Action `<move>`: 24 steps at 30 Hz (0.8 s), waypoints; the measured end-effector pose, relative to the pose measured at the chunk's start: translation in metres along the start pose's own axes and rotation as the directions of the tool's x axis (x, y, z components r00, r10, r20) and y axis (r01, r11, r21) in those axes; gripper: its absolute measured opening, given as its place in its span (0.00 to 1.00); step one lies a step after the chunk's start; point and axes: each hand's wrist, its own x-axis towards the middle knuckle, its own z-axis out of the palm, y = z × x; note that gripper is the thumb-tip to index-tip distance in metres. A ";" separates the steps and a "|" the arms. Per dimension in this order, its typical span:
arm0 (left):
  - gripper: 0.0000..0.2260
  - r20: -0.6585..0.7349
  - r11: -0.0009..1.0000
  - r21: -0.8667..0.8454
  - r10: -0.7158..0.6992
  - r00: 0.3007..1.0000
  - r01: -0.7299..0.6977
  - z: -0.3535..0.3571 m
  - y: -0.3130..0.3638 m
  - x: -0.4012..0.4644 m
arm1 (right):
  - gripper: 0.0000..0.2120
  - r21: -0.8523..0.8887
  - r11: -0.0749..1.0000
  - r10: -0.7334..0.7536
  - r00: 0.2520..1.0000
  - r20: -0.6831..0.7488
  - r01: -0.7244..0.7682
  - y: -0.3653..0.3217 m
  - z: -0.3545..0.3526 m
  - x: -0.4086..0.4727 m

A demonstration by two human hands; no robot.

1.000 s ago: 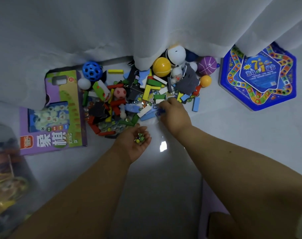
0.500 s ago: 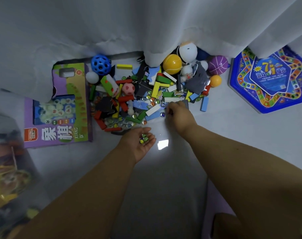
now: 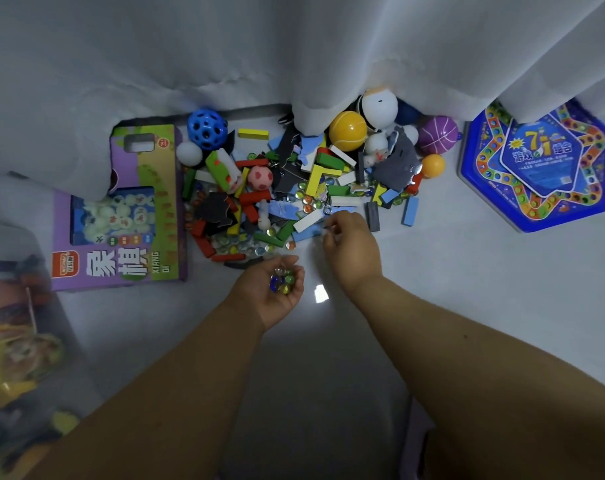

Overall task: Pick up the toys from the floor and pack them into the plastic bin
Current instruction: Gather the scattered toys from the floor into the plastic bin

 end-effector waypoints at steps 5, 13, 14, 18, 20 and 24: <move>0.08 -0.028 0.999 0.036 0.009 1.000 -0.008 -0.005 0.003 0.001 | 0.08 -0.251 0.968 0.023 0.985 0.172 0.022 0.016 0.008 0.026; 0.11 0.071 1.000 -0.022 0.009 0.997 -0.007 0.004 0.009 0.000 | 0.09 0.005 0.933 -0.350 0.905 0.243 0.360 -0.014 0.009 -0.030; 0.12 0.065 0.999 -0.043 0.003 0.998 0.000 0.004 0.010 -0.001 | 0.09 0.007 0.934 -0.349 0.907 0.237 0.358 -0.014 0.014 -0.032; 0.14 -0.035 0.999 0.031 0.013 0.999 -0.012 -0.006 0.009 -0.001 | 0.08 -0.079 0.968 -0.229 0.966 0.121 0.240 -0.011 0.023 -0.013; 0.15 -0.072 0.998 0.057 0.001 0.997 0.003 -0.015 0.007 0.001 | 0.12 -0.199 0.943 -0.216 0.945 0.244 0.267 -0.009 0.033 -0.003; 0.17 -0.124 0.995 0.099 -0.003 0.992 0.015 -0.030 0.008 0.001 | 0.12 -0.358 0.872 -0.204 0.913 0.353 0.333 -0.014 0.047 0.006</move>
